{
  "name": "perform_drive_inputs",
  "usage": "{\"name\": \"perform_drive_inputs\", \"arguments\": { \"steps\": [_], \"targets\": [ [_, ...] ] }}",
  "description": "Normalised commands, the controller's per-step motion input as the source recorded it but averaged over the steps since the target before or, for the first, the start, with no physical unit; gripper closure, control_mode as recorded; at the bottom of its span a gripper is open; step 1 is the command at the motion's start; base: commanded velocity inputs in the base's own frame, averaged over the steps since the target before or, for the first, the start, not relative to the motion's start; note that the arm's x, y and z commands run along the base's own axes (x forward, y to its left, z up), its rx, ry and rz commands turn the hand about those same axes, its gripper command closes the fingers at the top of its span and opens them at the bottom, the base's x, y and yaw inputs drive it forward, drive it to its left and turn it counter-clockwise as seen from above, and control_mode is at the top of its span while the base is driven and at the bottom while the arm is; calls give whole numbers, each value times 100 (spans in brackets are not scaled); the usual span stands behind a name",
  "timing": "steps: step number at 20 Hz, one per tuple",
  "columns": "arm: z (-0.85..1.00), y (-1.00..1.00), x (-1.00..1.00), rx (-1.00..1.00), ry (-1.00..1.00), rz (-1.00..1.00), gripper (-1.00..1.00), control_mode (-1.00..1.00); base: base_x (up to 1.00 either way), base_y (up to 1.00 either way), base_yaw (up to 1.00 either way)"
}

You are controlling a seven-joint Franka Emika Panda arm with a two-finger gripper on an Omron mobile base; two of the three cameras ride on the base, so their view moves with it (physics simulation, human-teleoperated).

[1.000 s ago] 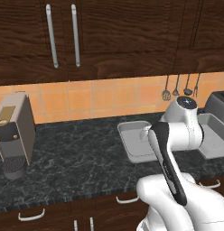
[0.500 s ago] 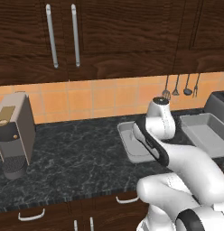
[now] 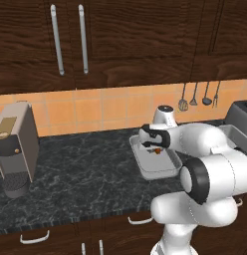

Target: Place one lemon wedge and one chicken drumstick in each tupperware on the nearby counter, to pack two identical lunches.

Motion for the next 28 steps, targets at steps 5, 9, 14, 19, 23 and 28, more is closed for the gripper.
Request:
{"name": "perform_drive_inputs", "arguments": {
  "steps": [5,9,14,19,23,28],
  "targets": [
    [-17,-3,44,0,2,6,100,-100,0,0,0],
    [-16,0,17,0,2,0,100,-100,0,0,0],
    [-40,0,16,0,0,0,-100,-100,0,0,0],
    [-1,0,1,0,0,0,-100,-100,0,0,0],
    [8,0,-6,0,3,0,-100,-100,0,0,0],
    [46,4,-64,0,0,0,-100,-100,0,0,0]
  ]
}}
